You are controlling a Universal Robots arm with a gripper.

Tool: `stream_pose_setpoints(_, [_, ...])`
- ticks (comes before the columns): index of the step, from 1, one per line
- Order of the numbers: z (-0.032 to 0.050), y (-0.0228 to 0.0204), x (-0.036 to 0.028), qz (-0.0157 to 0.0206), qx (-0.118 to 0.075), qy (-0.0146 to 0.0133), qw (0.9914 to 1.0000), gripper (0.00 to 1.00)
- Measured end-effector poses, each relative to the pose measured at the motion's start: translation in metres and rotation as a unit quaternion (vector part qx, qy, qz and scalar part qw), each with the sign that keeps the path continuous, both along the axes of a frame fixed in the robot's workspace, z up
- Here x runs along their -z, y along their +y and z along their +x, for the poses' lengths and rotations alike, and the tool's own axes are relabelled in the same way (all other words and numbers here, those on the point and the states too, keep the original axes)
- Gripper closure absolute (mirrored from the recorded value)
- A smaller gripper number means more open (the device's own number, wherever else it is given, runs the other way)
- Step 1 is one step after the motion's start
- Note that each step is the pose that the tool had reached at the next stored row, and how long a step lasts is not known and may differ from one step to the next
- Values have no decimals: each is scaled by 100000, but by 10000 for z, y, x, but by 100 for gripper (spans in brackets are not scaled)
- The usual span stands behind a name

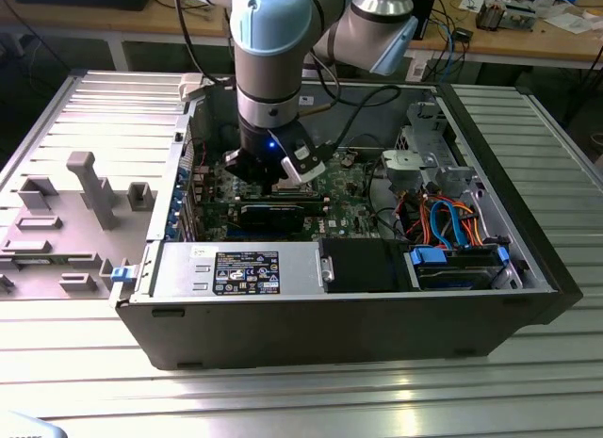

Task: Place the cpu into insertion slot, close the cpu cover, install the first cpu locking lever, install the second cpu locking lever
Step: 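Install the second cpu locking lever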

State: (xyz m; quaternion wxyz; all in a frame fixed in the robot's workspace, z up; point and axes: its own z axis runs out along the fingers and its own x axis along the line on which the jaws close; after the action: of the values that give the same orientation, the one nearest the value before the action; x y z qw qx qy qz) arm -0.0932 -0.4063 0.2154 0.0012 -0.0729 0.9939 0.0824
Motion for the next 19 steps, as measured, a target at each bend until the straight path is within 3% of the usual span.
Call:
stream_pose_setpoints(1, [0, -8, 0, 1, 3, 0, 100000, 89])
stream_pose_setpoints(4, [0, -94, -1, 2, 0, 2, 100000, 89])
stream_pose_setpoints(8, [-1, -104, 0, 98, 8, -3, 100000, 89])
stream_pose_setpoints(10, [-4, -104, 7, 482, 9, -1, 99999, 89])
stream_pose_setpoints(15, [-22, -103, 52, 2026, 2, -4, 99979, 89])
stream_pose_setpoints(19, [-31, -104, 82, 2716, -5, 0, 99963, 89])
